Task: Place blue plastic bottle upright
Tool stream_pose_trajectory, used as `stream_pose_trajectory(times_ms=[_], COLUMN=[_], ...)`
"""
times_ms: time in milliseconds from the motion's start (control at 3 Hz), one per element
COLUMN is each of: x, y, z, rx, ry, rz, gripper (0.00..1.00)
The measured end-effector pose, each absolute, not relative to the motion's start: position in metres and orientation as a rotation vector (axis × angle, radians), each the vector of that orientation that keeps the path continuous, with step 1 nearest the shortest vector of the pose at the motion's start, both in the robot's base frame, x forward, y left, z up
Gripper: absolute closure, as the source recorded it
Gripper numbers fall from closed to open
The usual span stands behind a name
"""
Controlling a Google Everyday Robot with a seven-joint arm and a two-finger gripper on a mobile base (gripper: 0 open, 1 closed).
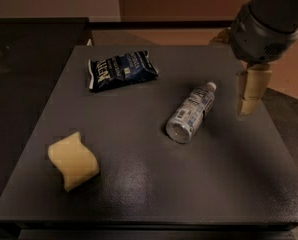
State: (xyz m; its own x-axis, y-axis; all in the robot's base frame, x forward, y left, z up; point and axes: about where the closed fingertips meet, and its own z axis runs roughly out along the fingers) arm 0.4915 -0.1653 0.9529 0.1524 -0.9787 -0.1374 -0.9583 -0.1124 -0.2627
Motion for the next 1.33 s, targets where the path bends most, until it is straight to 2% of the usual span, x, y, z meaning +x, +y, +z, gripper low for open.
stream_pose_trajectory(times_ms=[667,1333], x=[0.531,0.54], y=[-0.148,-0.138], z=[0.934,0.903], rx=[-2.477,-2.703], ry=[1.53,1.163], rz=[-0.116,-0.072], gripper=[0.0,0.0])
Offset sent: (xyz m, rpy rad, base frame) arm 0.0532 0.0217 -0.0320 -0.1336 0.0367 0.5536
